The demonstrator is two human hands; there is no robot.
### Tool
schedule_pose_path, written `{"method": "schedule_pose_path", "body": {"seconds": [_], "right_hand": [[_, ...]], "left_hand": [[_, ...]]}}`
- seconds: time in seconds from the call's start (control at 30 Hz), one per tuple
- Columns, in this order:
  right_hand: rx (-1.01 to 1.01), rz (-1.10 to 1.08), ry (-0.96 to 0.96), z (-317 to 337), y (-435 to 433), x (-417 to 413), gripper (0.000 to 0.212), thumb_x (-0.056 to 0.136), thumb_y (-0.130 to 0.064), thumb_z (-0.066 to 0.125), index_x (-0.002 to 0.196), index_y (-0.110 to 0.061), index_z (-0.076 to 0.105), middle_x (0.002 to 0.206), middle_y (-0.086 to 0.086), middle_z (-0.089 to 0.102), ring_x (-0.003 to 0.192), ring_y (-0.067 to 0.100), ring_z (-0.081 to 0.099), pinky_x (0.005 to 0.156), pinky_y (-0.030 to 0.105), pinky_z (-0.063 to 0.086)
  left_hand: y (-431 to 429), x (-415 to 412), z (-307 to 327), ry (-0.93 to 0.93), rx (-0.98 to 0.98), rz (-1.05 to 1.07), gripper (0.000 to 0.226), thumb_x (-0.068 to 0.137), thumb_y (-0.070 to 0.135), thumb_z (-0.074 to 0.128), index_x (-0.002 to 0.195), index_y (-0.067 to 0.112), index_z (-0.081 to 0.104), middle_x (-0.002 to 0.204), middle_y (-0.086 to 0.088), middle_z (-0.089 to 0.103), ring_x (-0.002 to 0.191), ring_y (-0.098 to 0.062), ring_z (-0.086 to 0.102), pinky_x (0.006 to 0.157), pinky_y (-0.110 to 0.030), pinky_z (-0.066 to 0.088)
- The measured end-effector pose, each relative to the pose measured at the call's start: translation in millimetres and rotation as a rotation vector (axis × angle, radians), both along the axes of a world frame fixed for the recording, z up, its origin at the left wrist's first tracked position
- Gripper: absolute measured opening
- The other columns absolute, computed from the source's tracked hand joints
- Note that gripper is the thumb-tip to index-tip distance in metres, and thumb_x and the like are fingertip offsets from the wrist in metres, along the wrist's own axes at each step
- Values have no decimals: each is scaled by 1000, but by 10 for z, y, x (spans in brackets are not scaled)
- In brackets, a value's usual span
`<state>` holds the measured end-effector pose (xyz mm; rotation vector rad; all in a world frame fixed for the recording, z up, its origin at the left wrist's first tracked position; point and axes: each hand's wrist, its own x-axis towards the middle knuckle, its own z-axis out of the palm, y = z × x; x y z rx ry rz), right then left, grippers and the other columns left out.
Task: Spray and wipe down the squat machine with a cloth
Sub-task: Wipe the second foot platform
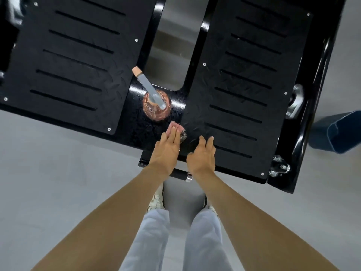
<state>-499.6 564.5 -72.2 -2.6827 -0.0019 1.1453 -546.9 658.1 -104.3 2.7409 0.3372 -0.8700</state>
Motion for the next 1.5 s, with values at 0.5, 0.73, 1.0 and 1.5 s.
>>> {"method": "schedule_pose_path", "body": {"seconds": [0.5,0.73,1.0,1.5], "right_hand": [[4,74,-90,-38,-36,935,71,93,-12,49,151,-12,9,158,15,-11,146,28,3,118,39,19],[55,161,-99,-72,-102,1541,66,97,-18,45,152,-13,8,158,15,-12,146,27,0,119,40,15],[53,212,-168,-170,-346,2230,67,100,-33,40,153,-17,2,158,13,-14,147,26,-3,121,40,9],[46,218,-265,-312,-166,3531,64,101,-36,35,153,-16,2,157,16,-15,147,28,-6,121,42,4]], "left_hand": [[-69,1054,35,-48,70,237,87,92,8,53,150,4,-11,159,-10,-14,134,-28,23,102,-28,39],[0,1632,-25,-90,114,345,84,89,11,56,152,7,-1,160,-8,1,119,-28,35,97,-32,41],[163,2330,-7,-140,109,408,82,86,-1,54,152,8,6,159,-4,13,116,-27,35,96,-33,41],[580,3593,-102,-179,173,353,78,88,3,52,152,9,8,159,-3,11,119,-30,34,97,-36,41]]}}
